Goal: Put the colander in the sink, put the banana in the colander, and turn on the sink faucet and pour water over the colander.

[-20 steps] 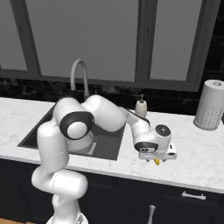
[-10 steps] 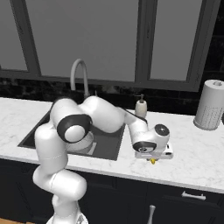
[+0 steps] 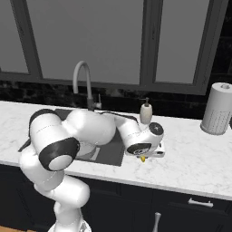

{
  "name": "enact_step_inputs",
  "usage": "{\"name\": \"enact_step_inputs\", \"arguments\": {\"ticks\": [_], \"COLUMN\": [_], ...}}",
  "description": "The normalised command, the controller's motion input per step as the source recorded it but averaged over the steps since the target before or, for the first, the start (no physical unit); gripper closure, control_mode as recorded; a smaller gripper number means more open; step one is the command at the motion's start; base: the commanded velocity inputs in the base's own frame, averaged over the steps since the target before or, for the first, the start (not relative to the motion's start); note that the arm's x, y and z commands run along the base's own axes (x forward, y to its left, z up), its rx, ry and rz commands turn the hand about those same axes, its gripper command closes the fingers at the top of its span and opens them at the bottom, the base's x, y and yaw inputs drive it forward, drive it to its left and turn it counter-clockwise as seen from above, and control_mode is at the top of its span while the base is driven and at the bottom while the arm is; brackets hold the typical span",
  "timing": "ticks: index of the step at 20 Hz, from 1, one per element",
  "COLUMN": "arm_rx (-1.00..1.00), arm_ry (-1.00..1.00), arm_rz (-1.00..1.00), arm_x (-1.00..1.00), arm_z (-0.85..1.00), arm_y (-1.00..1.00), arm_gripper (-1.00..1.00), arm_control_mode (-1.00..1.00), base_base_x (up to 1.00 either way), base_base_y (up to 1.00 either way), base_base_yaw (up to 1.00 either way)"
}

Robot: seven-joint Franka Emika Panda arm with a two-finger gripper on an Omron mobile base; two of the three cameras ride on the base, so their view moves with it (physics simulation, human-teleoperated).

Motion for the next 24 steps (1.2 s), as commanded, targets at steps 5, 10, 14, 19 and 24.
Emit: {"name": "enact_step_inputs", "arguments": {"ticks": [5,10,14,19,24], "arm_rx": [0.11,0.04,0.00,0.03,0.06], "arm_ry": [-0.05,-0.01,-0.01,0.00,0.00], "arm_rz": [0.07,0.10,0.10,0.07,0.05], "arm_x": [0.13,0.18,0.09,0.08,0.35], "arm_z": [0.68,0.35,0.02,0.00,-0.01], "arm_y": [0.89,0.87,0.77,0.44,0.41], "arm_gripper": [1.00,1.00,1.00,1.00,1.00], "arm_control_mode": [-1.00,-1.00,-1.00,-1.00,-1.00], "base_base_x": [0.00,0.00,0.00,0.00,0.00], "base_base_y": [0.00,0.00,0.00,0.00,0.00], "base_base_yaw": [0.00,0.00,0.00,0.00,0.00]}}
